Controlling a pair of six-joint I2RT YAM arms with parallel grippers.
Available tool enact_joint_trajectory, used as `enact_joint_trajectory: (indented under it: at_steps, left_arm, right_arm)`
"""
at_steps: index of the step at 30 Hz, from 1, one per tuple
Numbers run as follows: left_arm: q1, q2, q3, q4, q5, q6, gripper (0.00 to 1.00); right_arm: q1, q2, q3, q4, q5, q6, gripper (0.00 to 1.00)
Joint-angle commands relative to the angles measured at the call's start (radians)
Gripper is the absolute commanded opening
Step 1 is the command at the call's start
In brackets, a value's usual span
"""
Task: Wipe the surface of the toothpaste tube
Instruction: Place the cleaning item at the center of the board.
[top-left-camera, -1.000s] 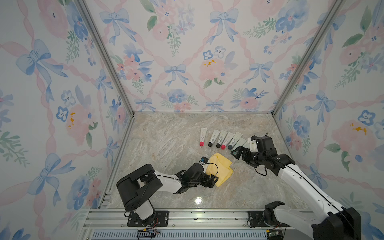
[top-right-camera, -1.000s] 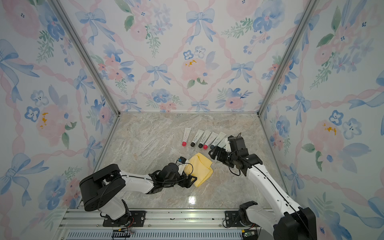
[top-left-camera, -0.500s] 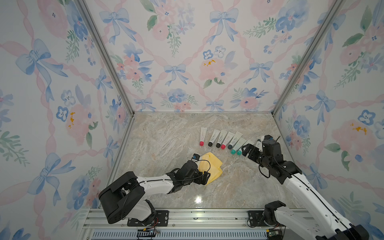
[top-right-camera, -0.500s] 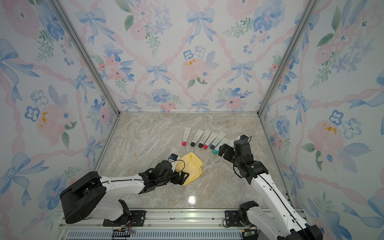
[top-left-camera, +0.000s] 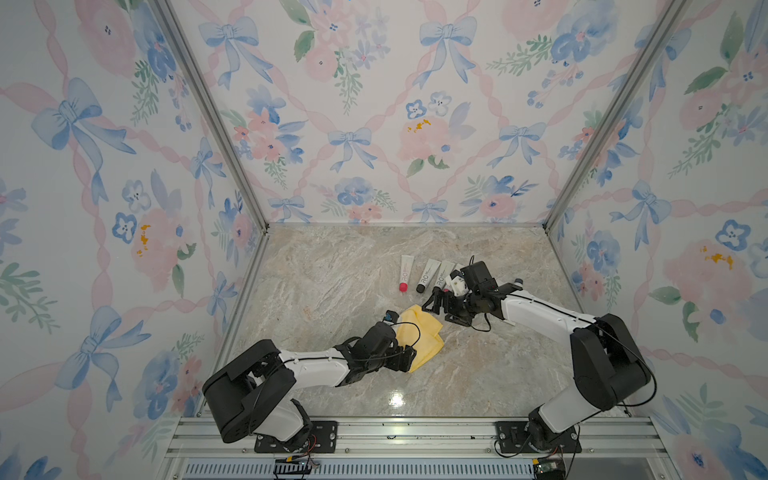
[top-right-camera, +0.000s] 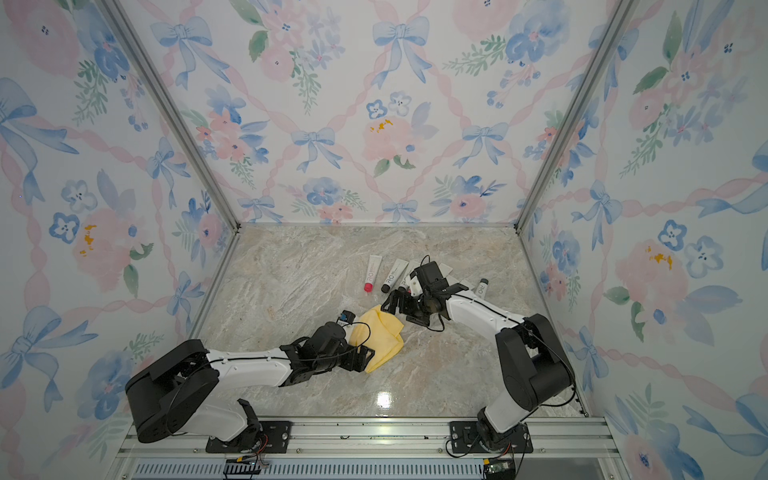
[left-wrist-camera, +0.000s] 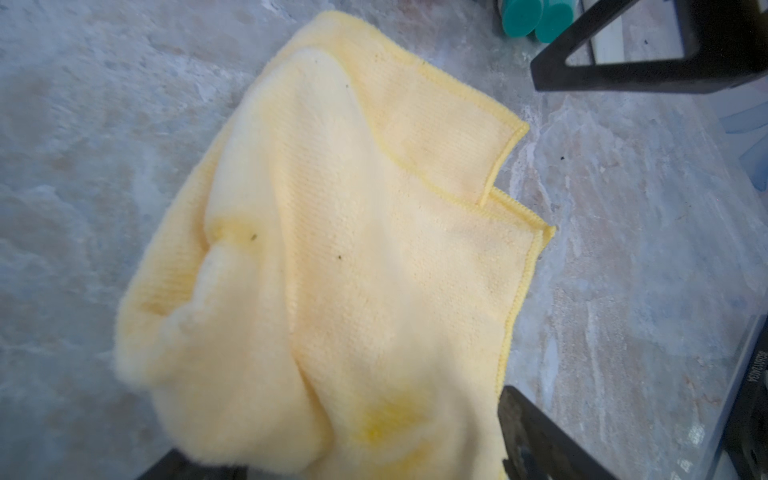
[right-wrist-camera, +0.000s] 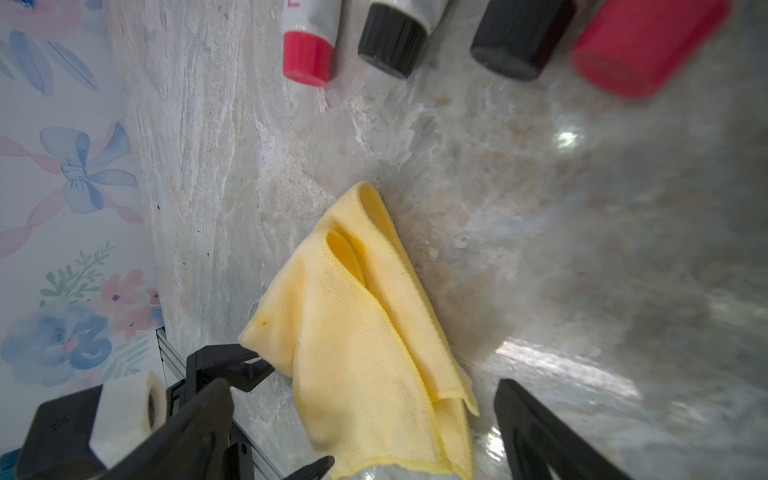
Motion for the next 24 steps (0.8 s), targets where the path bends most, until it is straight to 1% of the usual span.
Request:
enact_joint_trajectory:
  at_steps: [1,6,10,14,18,23,24]
  left_arm:
    - [0.013,-0.031,-0.023,-0.018,-0.002,0.017,0.93]
    - [0.024,-0.04,-0.028,-0.018,0.001,0.019,0.95]
    - [0.026,-0.027,-0.028,-0.018,0.003,0.02,0.95]
    - [0.026,-0.016,-0.025,-0.016,0.002,0.024,0.95]
    - [0.027,-0.007,-0.025,-0.016,0.001,0.025,0.95]
    - [0.027,-0.001,-0.022,-0.014,0.001,0.029,0.92]
    - [0.027,-0.001,-0.022,-0.014,0.0,0.028,0.91]
  right_arm:
    - [0.052,0.065,0.018,0.092,-0.104,0.076,0.99]
    - [0.119,0.132,0.0,0.172,-0.139,0.133,0.99]
    - [0.131,0.109,0.003,0.14,-0.104,0.123,0.99]
    - [0.147,0.118,0.035,0.091,-0.106,0.109,0.99]
    - [0.152,0.073,0.066,0.002,-0.017,0.068,0.99]
    - [0.171,0.004,0.132,-0.139,0.148,-0.003,0.99]
    - [0.173,0.004,0.139,-0.147,0.165,-0.008,0.99]
